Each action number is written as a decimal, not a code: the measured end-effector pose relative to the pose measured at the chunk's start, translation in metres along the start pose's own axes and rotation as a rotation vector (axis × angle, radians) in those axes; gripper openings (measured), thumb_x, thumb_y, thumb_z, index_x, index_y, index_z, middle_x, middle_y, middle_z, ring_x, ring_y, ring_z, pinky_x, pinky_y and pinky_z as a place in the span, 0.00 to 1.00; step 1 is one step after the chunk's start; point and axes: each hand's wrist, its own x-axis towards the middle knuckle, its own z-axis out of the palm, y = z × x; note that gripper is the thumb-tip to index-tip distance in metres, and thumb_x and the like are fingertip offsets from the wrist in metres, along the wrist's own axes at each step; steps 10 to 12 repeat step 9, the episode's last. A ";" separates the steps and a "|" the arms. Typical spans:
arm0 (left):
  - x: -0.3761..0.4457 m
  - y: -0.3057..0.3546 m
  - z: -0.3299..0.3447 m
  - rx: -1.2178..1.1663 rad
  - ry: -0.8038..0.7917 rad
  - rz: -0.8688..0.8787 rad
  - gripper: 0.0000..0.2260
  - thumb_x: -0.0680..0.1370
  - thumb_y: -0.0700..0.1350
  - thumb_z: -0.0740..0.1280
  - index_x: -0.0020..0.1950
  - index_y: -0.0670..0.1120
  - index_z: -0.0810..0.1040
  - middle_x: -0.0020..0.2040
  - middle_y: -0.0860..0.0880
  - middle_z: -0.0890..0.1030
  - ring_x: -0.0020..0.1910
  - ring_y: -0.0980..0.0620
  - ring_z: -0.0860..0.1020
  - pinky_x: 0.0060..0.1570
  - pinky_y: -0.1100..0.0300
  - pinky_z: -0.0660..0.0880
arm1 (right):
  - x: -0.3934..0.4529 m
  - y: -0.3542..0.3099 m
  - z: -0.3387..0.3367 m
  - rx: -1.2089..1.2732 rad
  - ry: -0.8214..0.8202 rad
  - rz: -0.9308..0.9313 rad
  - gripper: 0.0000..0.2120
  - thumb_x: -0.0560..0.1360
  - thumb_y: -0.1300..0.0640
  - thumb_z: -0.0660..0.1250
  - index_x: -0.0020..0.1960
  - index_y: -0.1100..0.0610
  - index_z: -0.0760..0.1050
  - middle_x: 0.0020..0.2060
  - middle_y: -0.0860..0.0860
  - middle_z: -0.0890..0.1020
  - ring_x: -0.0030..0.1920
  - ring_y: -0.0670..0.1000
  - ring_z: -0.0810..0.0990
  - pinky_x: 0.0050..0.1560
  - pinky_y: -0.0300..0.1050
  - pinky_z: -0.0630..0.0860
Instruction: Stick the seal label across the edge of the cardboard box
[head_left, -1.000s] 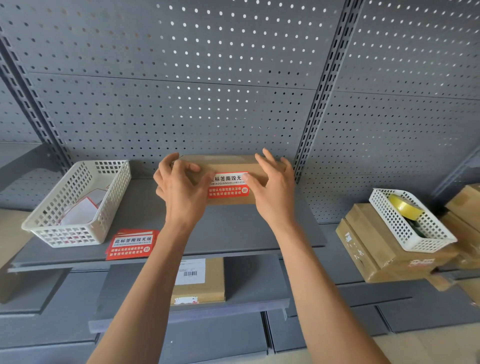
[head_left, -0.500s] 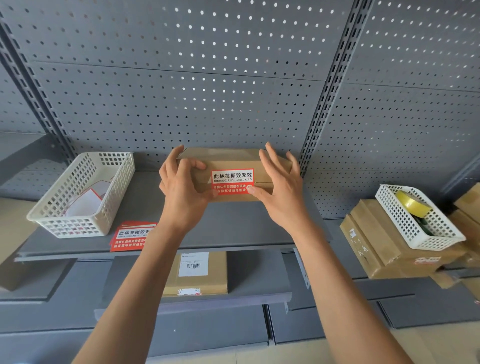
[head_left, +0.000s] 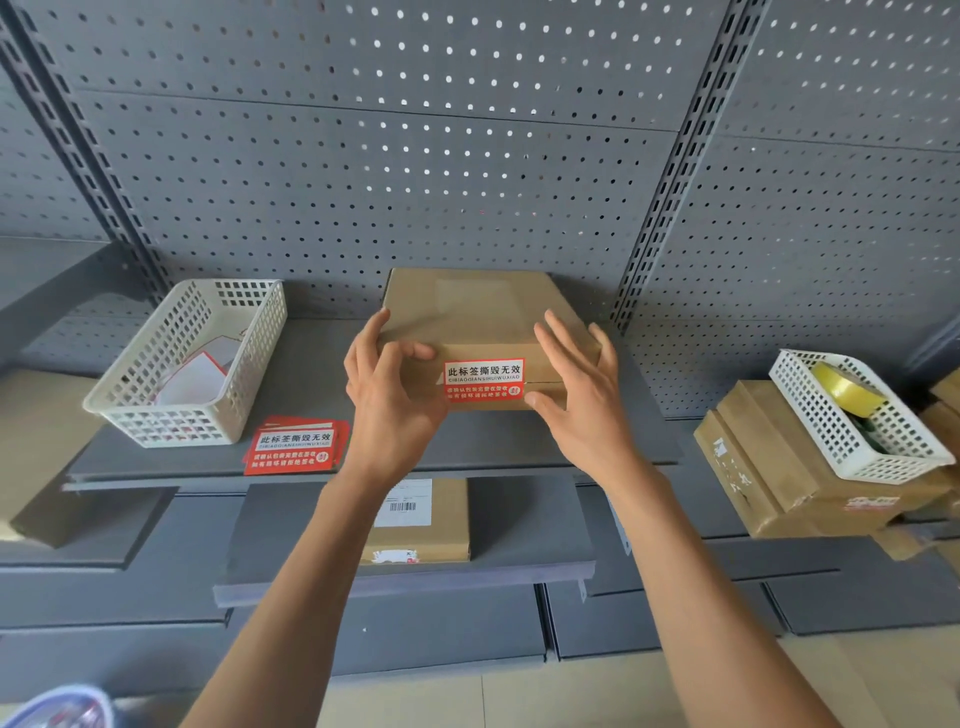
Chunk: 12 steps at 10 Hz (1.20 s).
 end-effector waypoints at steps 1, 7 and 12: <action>-0.015 -0.009 0.003 -0.037 -0.016 -0.007 0.17 0.69 0.43 0.74 0.56 0.49 0.76 0.79 0.48 0.59 0.78 0.45 0.57 0.73 0.38 0.61 | -0.013 -0.001 0.008 0.019 -0.027 0.032 0.36 0.75 0.60 0.72 0.79 0.52 0.61 0.79 0.39 0.58 0.80 0.61 0.48 0.76 0.41 0.46; -0.035 -0.032 -0.006 -0.091 -0.071 -0.100 0.07 0.72 0.46 0.72 0.48 0.53 0.77 0.77 0.58 0.62 0.75 0.50 0.58 0.71 0.46 0.63 | -0.033 0.008 0.013 0.220 -0.142 0.097 0.28 0.81 0.67 0.59 0.78 0.49 0.65 0.77 0.35 0.61 0.81 0.50 0.45 0.80 0.49 0.53; 0.001 -0.013 -0.033 -0.297 0.015 -0.274 0.06 0.72 0.58 0.67 0.41 0.58 0.81 0.63 0.55 0.78 0.66 0.53 0.74 0.68 0.48 0.69 | -0.019 -0.003 -0.041 0.500 -0.047 0.282 0.15 0.81 0.64 0.63 0.61 0.51 0.81 0.65 0.42 0.80 0.71 0.42 0.73 0.75 0.43 0.66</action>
